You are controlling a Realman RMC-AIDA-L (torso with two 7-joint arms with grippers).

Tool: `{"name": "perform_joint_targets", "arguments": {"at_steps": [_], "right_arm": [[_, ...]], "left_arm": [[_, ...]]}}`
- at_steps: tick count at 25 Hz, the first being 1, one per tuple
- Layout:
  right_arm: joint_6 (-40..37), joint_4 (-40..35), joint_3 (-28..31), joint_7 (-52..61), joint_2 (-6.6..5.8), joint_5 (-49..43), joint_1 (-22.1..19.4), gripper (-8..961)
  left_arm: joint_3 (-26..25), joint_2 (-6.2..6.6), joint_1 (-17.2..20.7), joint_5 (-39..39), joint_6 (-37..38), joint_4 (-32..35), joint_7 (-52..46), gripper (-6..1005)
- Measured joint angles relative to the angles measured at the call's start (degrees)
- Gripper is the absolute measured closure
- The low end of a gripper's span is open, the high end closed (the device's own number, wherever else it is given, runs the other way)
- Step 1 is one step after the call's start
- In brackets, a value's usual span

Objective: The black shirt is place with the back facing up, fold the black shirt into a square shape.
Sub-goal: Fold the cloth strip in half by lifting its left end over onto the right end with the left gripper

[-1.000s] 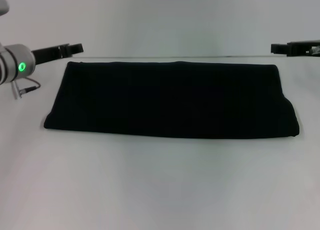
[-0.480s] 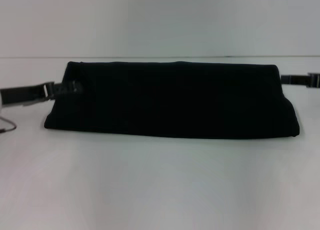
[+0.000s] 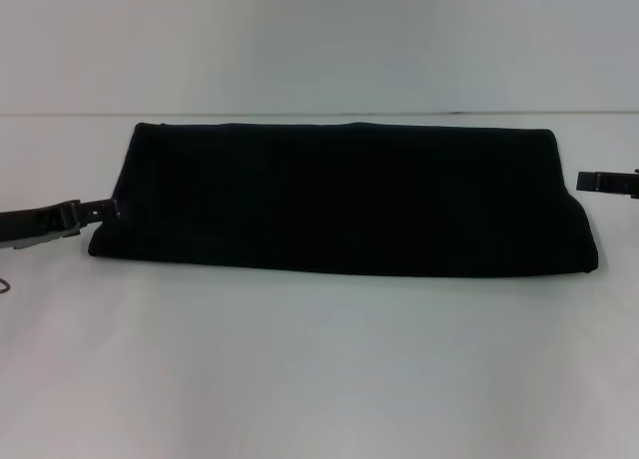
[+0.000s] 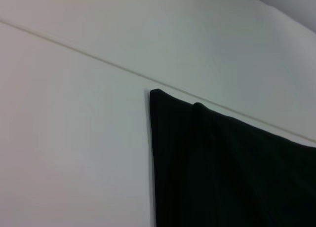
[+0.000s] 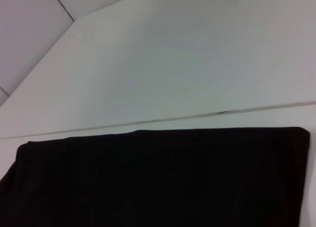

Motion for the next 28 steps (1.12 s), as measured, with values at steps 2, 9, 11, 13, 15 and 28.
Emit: {"name": "perform_joint_targets", "arguments": {"at_steps": [2, 9, 11, 13, 15, 28], "right_arm": [[0.39, 0.01, -0.08, 0.04, 0.02, -0.09, 0.08, 358], [1.18, 0.11, -0.12, -0.09, -0.1, -0.16, 0.45, 359], [1.48, 0.12, -0.29, -0.12, -0.1, -0.17, 0.5, 359], [1.66, 0.12, -0.32, -0.17, -0.09, -0.19, 0.54, 359], [1.85, 0.12, -0.36, -0.2, -0.08, -0.2, 0.56, 359], [2.13, 0.12, -0.39, -0.41, -0.08, -0.2, 0.34, 360]], "left_arm": [[0.45, 0.07, -0.37, 0.44, -0.78, -0.68, 0.0, 69], [2.15, -0.1, -0.39, 1.11, -1.82, -1.64, 0.09, 74], [3.15, -0.16, -0.38, 1.34, -1.84, -1.71, 0.04, 76], [3.77, -0.22, -0.36, 1.67, -1.84, -1.78, -0.02, 77], [4.06, -0.3, -0.35, 1.82, -1.87, -1.79, -0.03, 79], [4.21, -0.43, -0.27, 1.87, -2.34, -1.25, 0.54, 411]]}}
